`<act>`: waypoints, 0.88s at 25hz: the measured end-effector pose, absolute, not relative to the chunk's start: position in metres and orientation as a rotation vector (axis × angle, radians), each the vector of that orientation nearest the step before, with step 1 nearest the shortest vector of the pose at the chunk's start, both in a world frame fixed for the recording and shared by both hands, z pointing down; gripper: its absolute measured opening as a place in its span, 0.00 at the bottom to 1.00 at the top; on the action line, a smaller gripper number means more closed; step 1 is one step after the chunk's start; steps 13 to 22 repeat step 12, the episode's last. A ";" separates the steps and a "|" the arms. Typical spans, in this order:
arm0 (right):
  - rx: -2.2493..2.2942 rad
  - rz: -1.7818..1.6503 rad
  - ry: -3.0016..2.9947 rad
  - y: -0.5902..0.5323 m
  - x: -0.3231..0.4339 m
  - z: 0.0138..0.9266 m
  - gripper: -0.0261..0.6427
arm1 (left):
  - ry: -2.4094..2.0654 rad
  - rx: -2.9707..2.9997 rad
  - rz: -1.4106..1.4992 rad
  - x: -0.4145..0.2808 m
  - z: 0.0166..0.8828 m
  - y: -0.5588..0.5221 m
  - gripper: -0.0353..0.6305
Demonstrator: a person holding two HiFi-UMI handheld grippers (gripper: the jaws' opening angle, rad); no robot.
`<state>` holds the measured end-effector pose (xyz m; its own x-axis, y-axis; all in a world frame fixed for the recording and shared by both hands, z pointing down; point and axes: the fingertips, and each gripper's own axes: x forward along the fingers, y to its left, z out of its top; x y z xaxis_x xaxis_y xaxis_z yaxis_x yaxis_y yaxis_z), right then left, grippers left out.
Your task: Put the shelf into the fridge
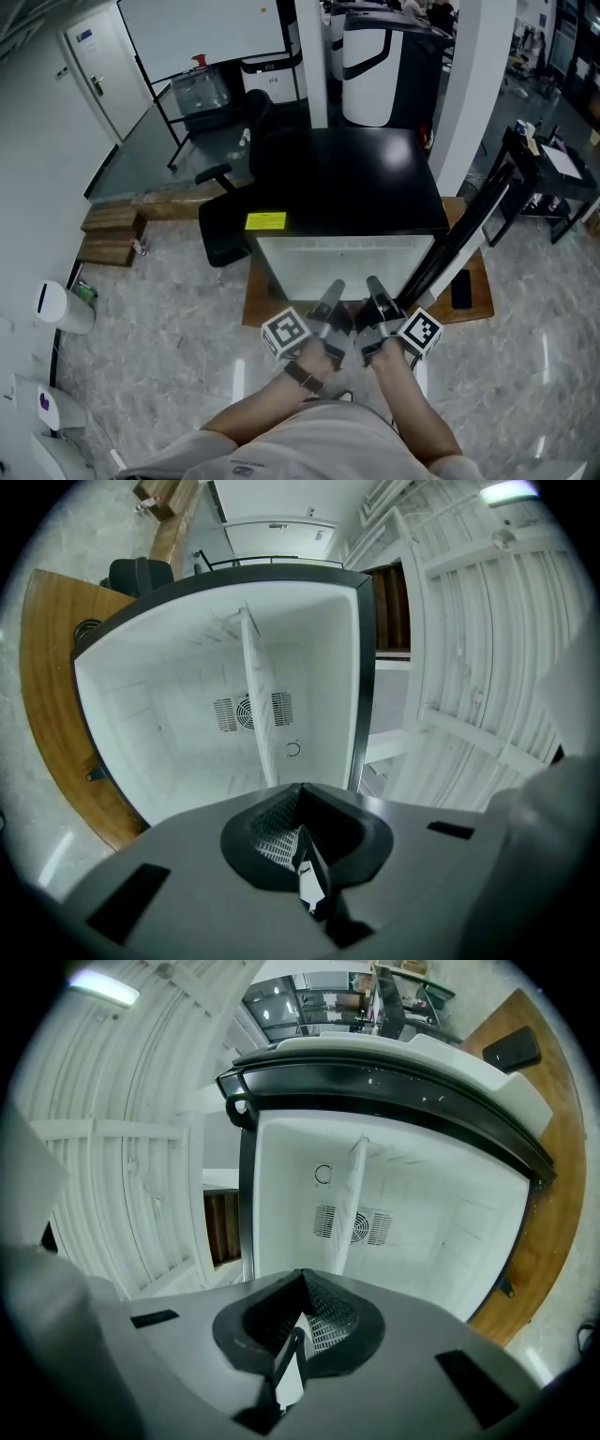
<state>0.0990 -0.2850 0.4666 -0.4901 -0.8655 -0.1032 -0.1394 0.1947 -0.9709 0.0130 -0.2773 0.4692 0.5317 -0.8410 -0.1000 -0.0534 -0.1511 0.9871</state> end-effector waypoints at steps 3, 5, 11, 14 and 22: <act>-0.948 -1.350 1.789 -0.285 0.099 0.467 0.07 | -0.785 1.578 -0.831 0.012 0.469 -0.277 0.06; -0.941 -1.353 1.788 -0.285 0.098 0.467 0.07 | -0.784 1.575 -0.833 0.013 0.469 -0.277 0.06; -0.945 -1.352 1.782 -0.283 0.101 0.467 0.07 | -0.782 1.567 -0.832 0.016 0.470 -0.275 0.06; -0.947 -1.352 1.779 -0.282 0.101 0.467 0.07 | -0.781 1.565 -0.832 0.017 0.470 -0.275 0.06; -0.947 -1.352 1.779 -0.282 0.101 0.467 0.07 | -0.781 1.565 -0.832 0.017 0.470 -0.275 0.06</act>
